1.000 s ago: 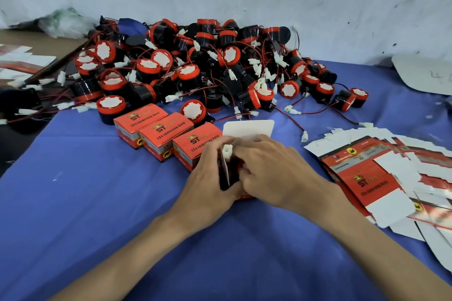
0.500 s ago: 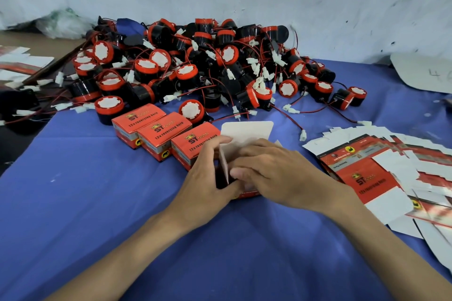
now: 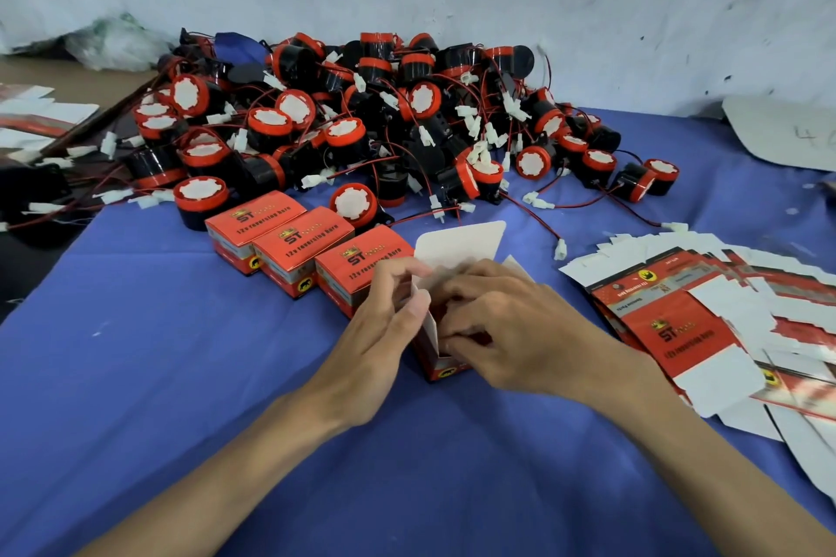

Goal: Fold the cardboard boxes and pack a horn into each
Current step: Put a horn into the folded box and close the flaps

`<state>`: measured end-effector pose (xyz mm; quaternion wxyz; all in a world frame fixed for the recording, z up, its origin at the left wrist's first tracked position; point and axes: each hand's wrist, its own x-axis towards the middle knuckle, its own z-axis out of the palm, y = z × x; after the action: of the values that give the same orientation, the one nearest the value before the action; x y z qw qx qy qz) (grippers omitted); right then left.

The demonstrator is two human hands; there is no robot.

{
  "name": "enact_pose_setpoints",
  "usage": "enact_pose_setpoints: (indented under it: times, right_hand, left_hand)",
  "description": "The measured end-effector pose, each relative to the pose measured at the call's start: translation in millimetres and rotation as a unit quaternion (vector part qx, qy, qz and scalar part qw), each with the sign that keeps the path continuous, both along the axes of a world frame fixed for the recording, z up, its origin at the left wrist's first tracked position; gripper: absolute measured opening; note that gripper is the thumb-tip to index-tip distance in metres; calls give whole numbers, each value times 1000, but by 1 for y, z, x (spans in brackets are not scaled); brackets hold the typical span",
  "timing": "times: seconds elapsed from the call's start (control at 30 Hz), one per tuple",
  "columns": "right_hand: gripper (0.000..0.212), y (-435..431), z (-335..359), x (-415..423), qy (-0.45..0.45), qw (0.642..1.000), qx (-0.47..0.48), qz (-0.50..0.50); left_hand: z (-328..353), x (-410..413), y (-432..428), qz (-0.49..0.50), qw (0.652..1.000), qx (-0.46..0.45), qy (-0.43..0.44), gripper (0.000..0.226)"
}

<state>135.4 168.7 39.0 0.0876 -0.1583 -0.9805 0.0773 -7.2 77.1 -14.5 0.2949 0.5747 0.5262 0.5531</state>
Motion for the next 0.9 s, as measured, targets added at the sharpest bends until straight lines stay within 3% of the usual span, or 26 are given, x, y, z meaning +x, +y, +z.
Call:
enact_pose_setpoints:
  times: [0.13,0.2,0.27,0.33,0.47,0.53,0.57,0.63,0.73,0.9]
  right_hand:
    - [24,1,5,4,1,997,-4,76]
    - [24,1,5,14,142,986,-52,65]
    - [25,3,-1,25,314,949,1,-20]
    - [21,8,-13,38,391,914,23,-103]
    - [25,8,-35,47,321,929,-168,-73]
    - [20,8,-39,46,288,924,-243,-65]
    - [15,8,-38,45,291,904,-306,-69]
    - [34,11,-36,44,314,858,-395,-94]
    - [37,15,-38,43,302,873,-372,-90]
    - [28,11,-44,37,329,876,-341,-92]
  left_hand:
    - [0,5,5,20,1000,17,-9,15]
    - [1,6,7,24,999,26,-33,20]
    - [-1,9,10,38,998,24,-42,36]
    - [-1,14,12,58,998,22,-27,53]
    - [-2,15,14,74,996,20,-41,81]
    - [-2,11,15,90,995,29,15,65]
    - [-1,10,14,101,993,39,55,51]
    - [-1,9,13,122,981,69,131,31]
    - [-2,9,8,117,972,86,187,25]
    - [0,2,2,69,960,87,258,46]
